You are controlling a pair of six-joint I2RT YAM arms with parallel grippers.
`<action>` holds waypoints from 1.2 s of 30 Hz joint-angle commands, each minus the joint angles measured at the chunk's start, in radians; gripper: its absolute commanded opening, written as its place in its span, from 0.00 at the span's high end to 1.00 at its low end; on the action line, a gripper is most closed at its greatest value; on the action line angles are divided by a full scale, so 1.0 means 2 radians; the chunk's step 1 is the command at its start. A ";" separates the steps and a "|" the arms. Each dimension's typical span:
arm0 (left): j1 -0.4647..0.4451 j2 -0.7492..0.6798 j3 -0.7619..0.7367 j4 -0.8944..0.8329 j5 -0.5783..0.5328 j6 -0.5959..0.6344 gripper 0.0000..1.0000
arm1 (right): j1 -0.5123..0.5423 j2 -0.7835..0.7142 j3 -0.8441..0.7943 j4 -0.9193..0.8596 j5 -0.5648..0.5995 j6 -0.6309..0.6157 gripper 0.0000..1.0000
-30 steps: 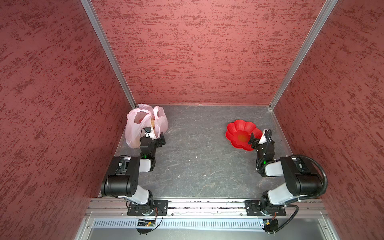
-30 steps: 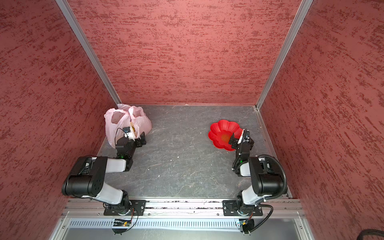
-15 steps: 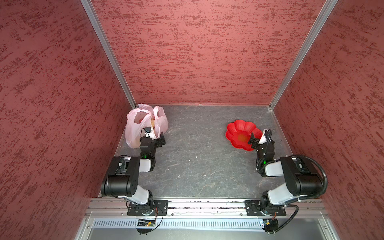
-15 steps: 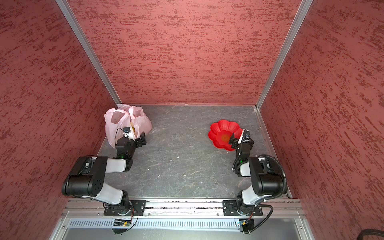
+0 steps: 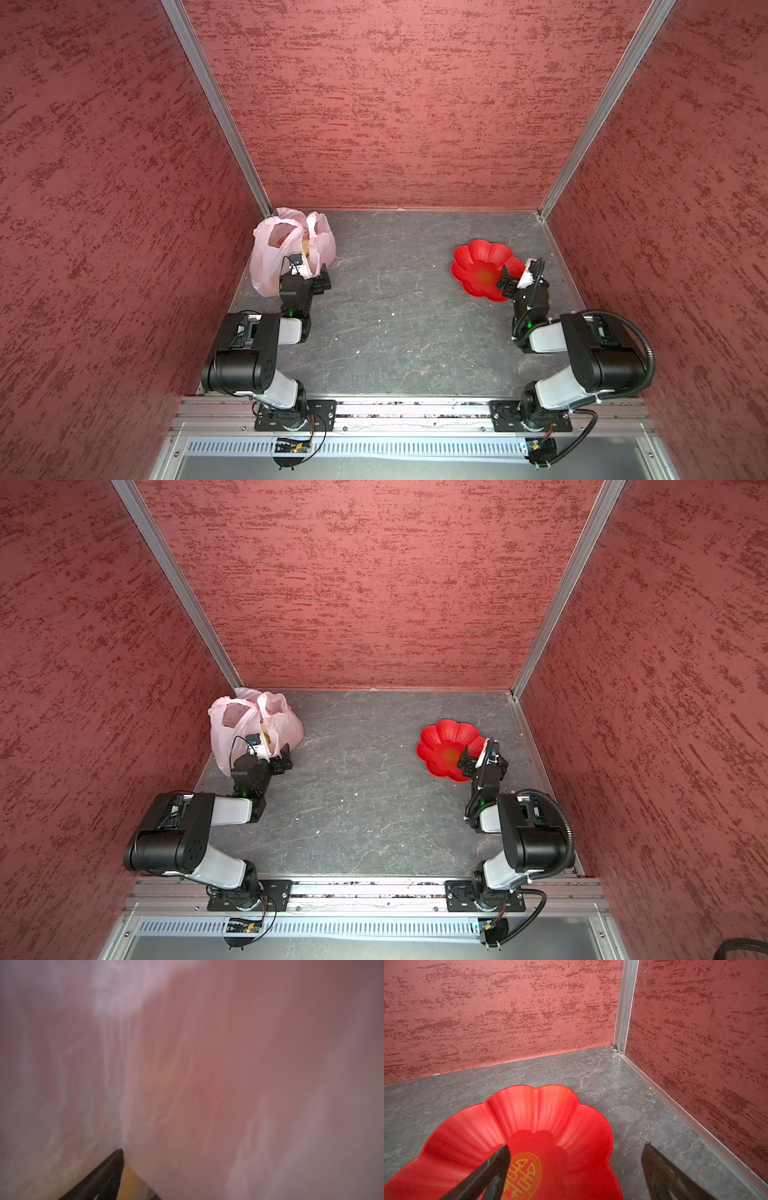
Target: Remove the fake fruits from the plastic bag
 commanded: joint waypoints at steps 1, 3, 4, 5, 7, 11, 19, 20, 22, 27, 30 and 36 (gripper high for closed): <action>-0.002 -0.009 -0.005 0.020 -0.006 0.005 0.00 | -0.004 -0.001 0.003 0.016 -0.008 -0.009 0.01; -0.003 -0.038 -0.007 -0.002 -0.016 0.004 0.00 | -0.004 -0.010 0.010 -0.003 -0.021 -0.015 0.01; -0.004 -0.056 -0.002 -0.025 -0.022 0.003 0.00 | -0.004 -0.022 0.017 -0.026 -0.037 -0.019 0.01; -0.004 -0.078 0.009 -0.060 -0.030 -0.001 0.01 | -0.004 -0.041 0.032 -0.070 -0.052 -0.026 0.01; -0.004 -0.123 0.047 -0.165 -0.047 -0.020 0.01 | -0.004 -0.081 0.085 -0.209 -0.049 -0.007 0.01; 0.013 -0.182 0.136 -0.401 -0.069 -0.170 0.00 | -0.004 -0.119 0.186 -0.421 0.019 0.110 0.01; 0.020 -0.248 0.178 -0.529 0.044 -0.265 0.01 | -0.004 -0.184 0.222 -0.549 -0.032 0.196 0.01; 0.000 -0.263 0.182 -0.544 0.033 -0.255 0.00 | -0.004 -0.189 0.228 -0.564 -0.031 0.198 0.01; -0.029 -0.285 0.193 -0.575 0.017 -0.244 0.00 | -0.004 -0.198 0.233 -0.579 -0.041 0.197 0.01; -0.081 -0.311 0.235 -0.662 -0.001 -0.232 0.01 | -0.004 -0.206 0.238 -0.612 -0.058 0.201 0.01; -0.109 -0.320 0.265 -0.725 -0.028 -0.217 0.00 | -0.005 -0.191 0.250 -0.642 -0.053 0.197 0.01; -0.149 -0.349 0.300 -0.817 -0.061 -0.206 0.00 | -0.005 -0.155 0.268 -0.664 -0.073 0.194 0.03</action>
